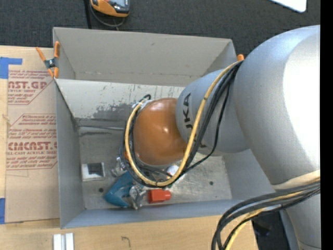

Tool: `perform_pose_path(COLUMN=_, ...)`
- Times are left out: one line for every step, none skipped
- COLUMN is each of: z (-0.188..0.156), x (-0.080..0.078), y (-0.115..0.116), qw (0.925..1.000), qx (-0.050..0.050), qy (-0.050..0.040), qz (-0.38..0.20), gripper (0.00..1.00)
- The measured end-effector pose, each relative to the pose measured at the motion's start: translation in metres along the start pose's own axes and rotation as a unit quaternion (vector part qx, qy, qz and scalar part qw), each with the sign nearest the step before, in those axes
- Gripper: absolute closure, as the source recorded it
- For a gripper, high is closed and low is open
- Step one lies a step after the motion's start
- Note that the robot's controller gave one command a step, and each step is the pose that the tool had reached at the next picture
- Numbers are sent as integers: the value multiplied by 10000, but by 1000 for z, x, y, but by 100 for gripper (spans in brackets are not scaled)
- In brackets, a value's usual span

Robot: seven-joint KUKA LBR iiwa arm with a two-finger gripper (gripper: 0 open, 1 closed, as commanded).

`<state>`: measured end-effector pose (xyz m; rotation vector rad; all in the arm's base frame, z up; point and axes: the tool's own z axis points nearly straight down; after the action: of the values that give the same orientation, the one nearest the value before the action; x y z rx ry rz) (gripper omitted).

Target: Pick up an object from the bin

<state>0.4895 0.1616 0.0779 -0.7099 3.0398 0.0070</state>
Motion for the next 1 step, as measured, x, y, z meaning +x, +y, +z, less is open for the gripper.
perform_pose_path(z=-5, x=1, y=0, qw=10000, qx=-1, qy=56, qz=2, gripper=100)
